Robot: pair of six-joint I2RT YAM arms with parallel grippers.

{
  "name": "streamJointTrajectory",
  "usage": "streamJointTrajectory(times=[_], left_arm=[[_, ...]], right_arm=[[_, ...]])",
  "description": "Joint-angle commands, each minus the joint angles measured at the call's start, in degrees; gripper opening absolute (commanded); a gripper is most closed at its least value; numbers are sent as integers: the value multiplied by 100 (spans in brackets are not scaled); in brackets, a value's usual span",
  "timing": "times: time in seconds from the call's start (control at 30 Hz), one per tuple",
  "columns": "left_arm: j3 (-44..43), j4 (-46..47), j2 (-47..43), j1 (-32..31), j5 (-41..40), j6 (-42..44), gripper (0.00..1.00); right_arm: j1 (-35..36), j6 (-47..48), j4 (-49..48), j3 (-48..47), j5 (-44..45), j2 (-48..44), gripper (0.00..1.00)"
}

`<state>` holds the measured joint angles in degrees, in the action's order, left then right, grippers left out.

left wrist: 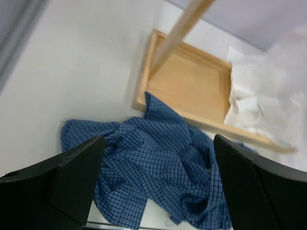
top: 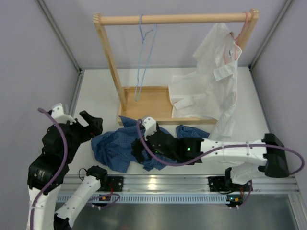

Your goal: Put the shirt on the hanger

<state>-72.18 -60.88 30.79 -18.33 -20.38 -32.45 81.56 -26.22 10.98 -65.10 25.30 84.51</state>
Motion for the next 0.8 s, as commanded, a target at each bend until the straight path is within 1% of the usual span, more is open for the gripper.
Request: streamJointTrajectory(times=[0.0, 0.03, 0.1, 0.13, 0.17, 0.2, 0.23, 0.27, 0.3, 0.33, 0.4, 0.47, 0.5, 0.6, 0.67, 0.73, 0.77], left_arm=[[475, 128, 288, 22, 1717, 318, 98], [816, 216, 227, 22, 1878, 248, 98], [1126, 444, 139, 13, 2072, 151, 98], [1345, 507, 69, 22, 2421, 38, 98], [1443, 577, 42, 13, 2581, -16, 98], [1548, 769, 15, 22, 2766, -77, 98], [1662, 884, -37, 13, 3194, -199, 98], [1864, 990, -64, 22, 3355, -253, 98], [1944, 1095, -90, 13, 3452, -314, 98], [2014, 1087, -99, 13, 3436, -358, 98], [2190, 1078, -151, 13, 3400, -350, 98], [2278, 1078, -152, 13, 3557, -350, 98], [2331, 1078, -169, 13, 3602, -359, 98], [2332, 1070, -283, 13, 3751, -350, 98], [2305, 1070, -327, 13, 3848, -332, 97], [2279, 1078, -345, 13, 4050, -324, 95], [2270, 1070, -345, 13, 4112, -324, 95]], right_arm=[[-341, 608, -202, 417, -1601, -1345, 99], [-473, 618, -184, 872, -1825, -1584, 99], [-798, 618, -184, 1314, -2151, -2303, 100], [-1043, 600, -71, 1672, -2126, -2499, 99], [-1220, 618, -44, 1841, -2117, -2779, 98], [-1413, 653, -35, 1991, -2291, -2852, 97], [-1902, 688, -35, 2219, -2510, -2878, 95], [-2133, 836, -44, 2273, -2808, -2853, 93], [-2283, 942, -44, 2291, -3203, -2722, 89], [-2476, 1065, -52, 2283, -3372, -2634, 88], [-2566, 1355, -175, 2221, -3775, -2257, 87], [-2680, 1522, -237, 2072, -3839, -1957, 86], [-2741, 1567, -341, 1993, -3866, -1643, 85], [-3014, 1637, -649, 1966, -4154, -1132, 79], [-3093, 1742, -913, 1914, -4217, -893, 79], [-3085, 1787, -1045, 1800, -4288, -586, 74], [-3085, 1787, -1037, 1756, -4296, -480, 70]])
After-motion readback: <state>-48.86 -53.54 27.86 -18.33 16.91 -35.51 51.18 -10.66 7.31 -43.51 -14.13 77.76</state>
